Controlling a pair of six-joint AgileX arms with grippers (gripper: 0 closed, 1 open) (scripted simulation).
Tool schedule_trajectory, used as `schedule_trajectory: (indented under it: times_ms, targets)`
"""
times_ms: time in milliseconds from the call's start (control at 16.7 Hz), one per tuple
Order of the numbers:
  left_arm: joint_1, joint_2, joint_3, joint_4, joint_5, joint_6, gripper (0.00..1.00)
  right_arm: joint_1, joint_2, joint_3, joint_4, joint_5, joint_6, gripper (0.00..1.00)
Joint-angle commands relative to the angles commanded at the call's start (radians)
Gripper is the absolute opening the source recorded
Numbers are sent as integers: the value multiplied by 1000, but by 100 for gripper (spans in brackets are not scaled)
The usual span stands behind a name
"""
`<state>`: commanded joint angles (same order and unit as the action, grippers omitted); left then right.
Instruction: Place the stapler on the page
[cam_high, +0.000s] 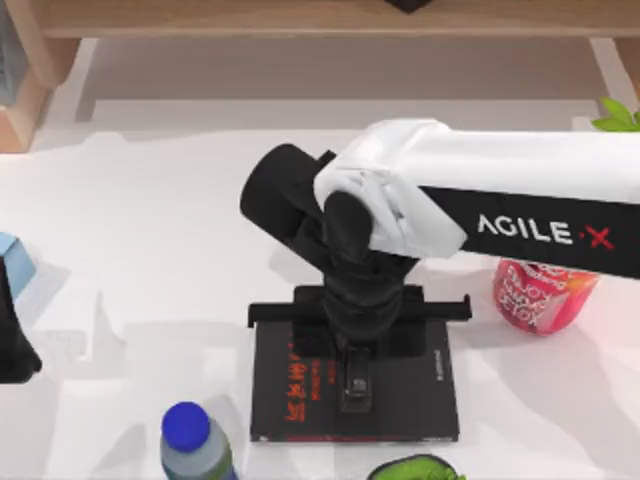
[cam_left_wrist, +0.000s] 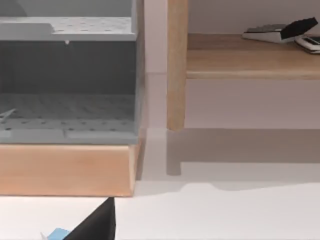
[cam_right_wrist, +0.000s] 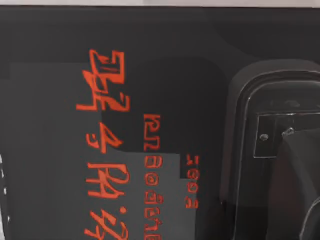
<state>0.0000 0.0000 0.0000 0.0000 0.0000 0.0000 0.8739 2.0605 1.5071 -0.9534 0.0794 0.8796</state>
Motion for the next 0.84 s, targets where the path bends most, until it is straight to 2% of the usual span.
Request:
schedule_trajectory:
  times_ms: [480, 840]
  targets:
    - [0, 0, 0, 0, 0, 0, 100, 0, 0, 0, 0, 0, 0, 98]
    - [0, 0, 0, 0, 0, 0, 100, 0, 0, 0, 0, 0, 0, 100]
